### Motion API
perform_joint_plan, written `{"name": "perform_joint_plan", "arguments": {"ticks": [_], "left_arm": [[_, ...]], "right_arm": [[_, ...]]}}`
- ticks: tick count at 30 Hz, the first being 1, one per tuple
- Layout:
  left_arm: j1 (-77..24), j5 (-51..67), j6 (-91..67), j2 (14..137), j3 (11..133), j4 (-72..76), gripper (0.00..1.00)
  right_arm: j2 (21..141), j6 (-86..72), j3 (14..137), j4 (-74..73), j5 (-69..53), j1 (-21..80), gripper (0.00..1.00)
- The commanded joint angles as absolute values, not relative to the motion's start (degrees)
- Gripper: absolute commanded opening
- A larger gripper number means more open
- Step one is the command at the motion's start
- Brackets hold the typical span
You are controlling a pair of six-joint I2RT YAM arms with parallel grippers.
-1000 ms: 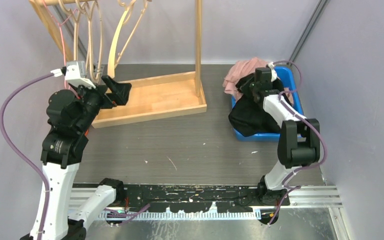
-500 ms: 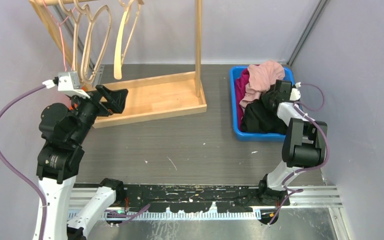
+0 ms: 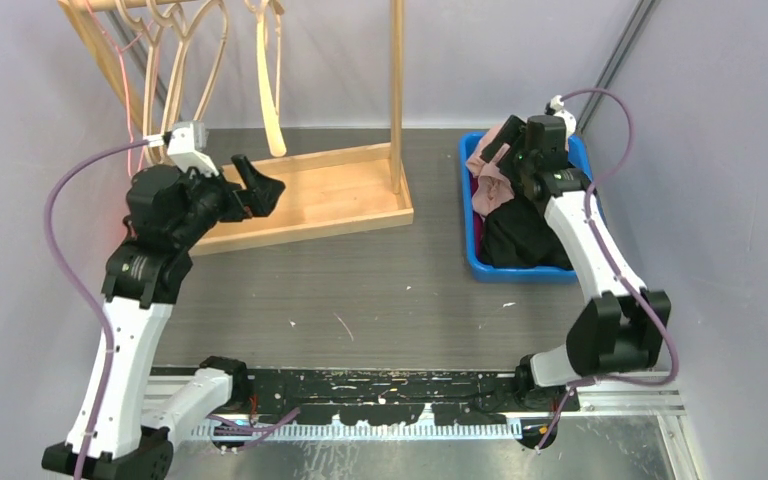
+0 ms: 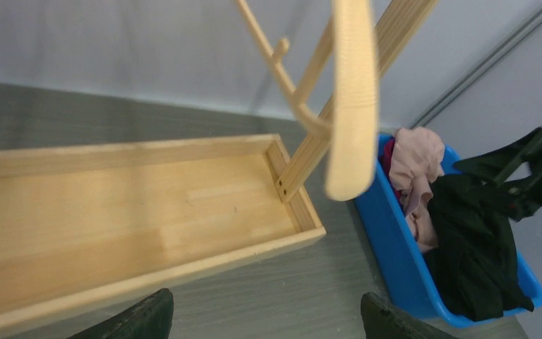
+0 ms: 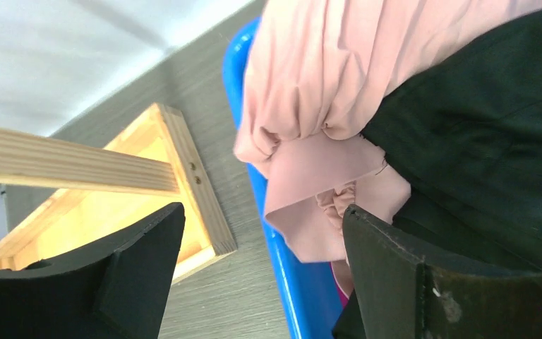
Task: Remove the skirt from the hanger
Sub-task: Reset both arms
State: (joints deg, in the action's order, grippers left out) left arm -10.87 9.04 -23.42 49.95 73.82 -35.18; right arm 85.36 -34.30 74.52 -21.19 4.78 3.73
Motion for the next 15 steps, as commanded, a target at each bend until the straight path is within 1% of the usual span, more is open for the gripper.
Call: {"name": "perform_joint_plan", "arguments": {"ticks": [1,7,8,9,12,15], "left_arm": [[-10.80,11.80,-24.18,50.82,73.71,-36.31,0.99],[-10.82,9.17,-23.20,48.44,71.84,-36.39,0.99],[-10.81,9.19,-23.32,48.95,71.55,-36.56,0.99],[-10.89,9.38,-23.57,49.57,71.18,-36.71,0.99],[-11.65,8.83,-23.61,52.07,70.97,-37.76,0.99],[-14.25,2.21,-22.66,53.68,71.35,-38.96,0.99]], "right_arm": [[77.78,-29.33,76.66,-23.85,10.86,4.10,0.87],[74.82,-28.66,76.87,-22.13,11.40,7.29,0.88],[74.86,-28.16,76.87,-22.35,12.10,8.11,0.95],[74.98,-27.71,76.63,-22.66,13.59,8.87,1.00],[74.68,-26.87,75.05,-22.17,17.60,10.04,1.00],[73.52,-25.94,73.43,-19.87,20.99,10.19,1.00]]}}
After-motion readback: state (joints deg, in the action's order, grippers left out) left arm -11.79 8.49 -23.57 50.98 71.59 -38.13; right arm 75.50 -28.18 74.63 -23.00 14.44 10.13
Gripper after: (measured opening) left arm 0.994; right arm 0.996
